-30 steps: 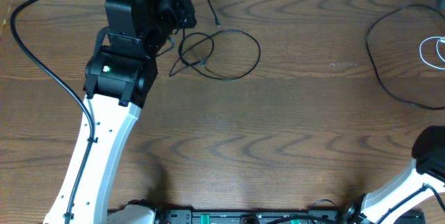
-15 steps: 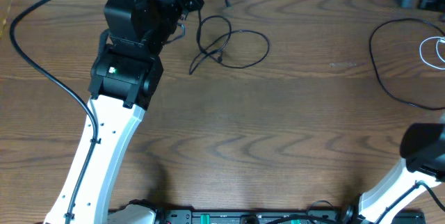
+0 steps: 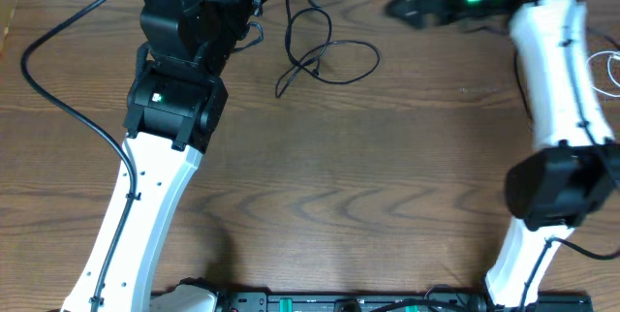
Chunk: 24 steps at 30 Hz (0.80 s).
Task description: Untangle cables
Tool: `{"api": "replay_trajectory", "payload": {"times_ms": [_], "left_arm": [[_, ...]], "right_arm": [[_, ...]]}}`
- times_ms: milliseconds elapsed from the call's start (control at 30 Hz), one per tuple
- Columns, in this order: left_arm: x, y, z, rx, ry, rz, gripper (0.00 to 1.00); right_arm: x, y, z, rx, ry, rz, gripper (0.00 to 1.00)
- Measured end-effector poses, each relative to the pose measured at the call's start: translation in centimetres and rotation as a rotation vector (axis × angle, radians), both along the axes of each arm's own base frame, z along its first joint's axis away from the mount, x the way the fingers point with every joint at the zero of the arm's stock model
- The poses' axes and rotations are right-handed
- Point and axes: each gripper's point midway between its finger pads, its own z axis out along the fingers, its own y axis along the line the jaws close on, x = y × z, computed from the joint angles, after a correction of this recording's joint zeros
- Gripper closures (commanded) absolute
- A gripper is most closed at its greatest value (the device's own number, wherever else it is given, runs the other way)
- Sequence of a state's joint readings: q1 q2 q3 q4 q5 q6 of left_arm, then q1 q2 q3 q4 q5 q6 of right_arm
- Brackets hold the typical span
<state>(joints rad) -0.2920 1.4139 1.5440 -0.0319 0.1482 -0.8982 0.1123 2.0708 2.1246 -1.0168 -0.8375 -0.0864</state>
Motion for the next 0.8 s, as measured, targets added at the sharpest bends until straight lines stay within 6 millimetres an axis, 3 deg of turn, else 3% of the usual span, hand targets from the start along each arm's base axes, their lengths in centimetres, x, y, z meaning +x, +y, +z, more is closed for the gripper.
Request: {"api": "replay_trajectory", "payload": {"times_ms": [100, 200, 367, 567, 800], "left_arm": [[0.0, 0.0, 0.0, -0.007, 0.003, 0.0, 0.92], [0.0, 0.0, 0.0, -0.014, 0.006, 0.0, 0.92], [0.0, 0.0, 0.0, -0.017, 0.007, 0.0, 0.92], [0.0, 0.0, 0.0, -0.017, 0.007, 0.0, 0.92], [0.0, 0.0, -0.6, -0.01, 0.03, 0.0, 0.92]], "right_arm": [[-1.7, 4.4, -0.6, -0.003, 0.007, 0.082, 0.07], [-2.8, 7.3, -0.6, -0.003, 0.018, 0.119, 0.09], [-3.4, 8.5, -1.3, -0.002, 0.088, 0.087, 0.14], [-2.2, 9.4, -2.8, 0.04, 0.167, -0.016, 0.15], [-2.1, 12.7, -4.8, 0.131, 0.288, -0.107, 0.22]]}}
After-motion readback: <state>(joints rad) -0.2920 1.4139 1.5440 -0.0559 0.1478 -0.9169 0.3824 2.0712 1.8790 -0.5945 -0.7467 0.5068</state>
